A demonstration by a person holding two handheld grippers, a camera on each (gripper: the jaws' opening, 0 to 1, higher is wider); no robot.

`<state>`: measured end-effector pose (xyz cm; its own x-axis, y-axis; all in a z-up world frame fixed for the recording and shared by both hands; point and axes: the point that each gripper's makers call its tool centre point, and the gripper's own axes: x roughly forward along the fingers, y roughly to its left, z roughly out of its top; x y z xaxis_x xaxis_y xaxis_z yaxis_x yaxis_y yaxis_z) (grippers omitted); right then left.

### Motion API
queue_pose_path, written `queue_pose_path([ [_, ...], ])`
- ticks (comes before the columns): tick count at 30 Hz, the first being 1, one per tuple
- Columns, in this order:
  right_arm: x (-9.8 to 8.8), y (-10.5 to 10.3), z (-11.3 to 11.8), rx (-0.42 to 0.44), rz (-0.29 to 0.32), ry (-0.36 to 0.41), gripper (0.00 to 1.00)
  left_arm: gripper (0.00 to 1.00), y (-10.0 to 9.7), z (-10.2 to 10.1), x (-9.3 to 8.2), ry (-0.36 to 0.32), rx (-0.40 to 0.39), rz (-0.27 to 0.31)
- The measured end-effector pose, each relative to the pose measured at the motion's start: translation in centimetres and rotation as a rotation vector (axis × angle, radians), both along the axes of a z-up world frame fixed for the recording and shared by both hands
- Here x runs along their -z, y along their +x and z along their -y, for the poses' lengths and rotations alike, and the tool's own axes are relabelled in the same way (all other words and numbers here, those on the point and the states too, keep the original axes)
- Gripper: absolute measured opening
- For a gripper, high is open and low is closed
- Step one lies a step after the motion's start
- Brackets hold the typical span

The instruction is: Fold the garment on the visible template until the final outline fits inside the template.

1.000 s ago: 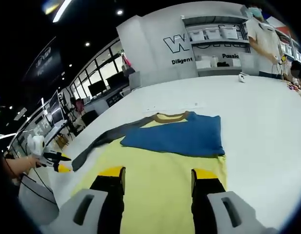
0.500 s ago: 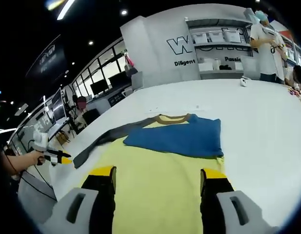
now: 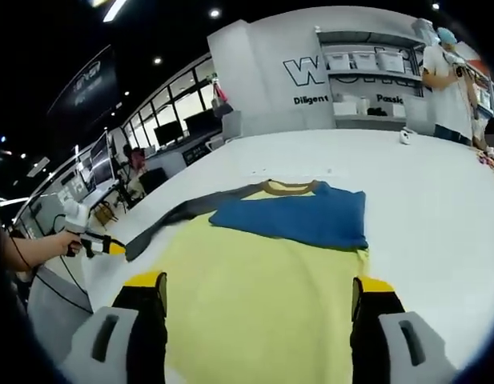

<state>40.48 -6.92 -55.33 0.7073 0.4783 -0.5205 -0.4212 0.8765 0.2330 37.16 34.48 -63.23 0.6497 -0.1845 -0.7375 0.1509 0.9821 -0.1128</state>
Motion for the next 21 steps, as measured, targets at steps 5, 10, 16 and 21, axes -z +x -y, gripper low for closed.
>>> queue_pose_path([
  [5,0.1,-0.4,0.2,0.001,-0.003,-0.003,0.99,0.16,0.1,-0.2,0.3,0.03,0.007,-0.007],
  [10,0.2,-0.5,0.5,0.01,-0.002,-0.01,0.98,0.03,0.5,-0.6,0.3,0.019,-0.007,-0.01],
  [16,0.3,-0.8,0.7,0.011,-0.002,-0.016,0.97,0.02,0.8,-1.6,-0.4,0.02,-0.012,-0.003],
  [21,0.2,-0.9,1.1,0.018,-0.004,-0.023,0.96,0.02,1.7,-3.3,-2.1,0.064,-0.009,0.015],
])
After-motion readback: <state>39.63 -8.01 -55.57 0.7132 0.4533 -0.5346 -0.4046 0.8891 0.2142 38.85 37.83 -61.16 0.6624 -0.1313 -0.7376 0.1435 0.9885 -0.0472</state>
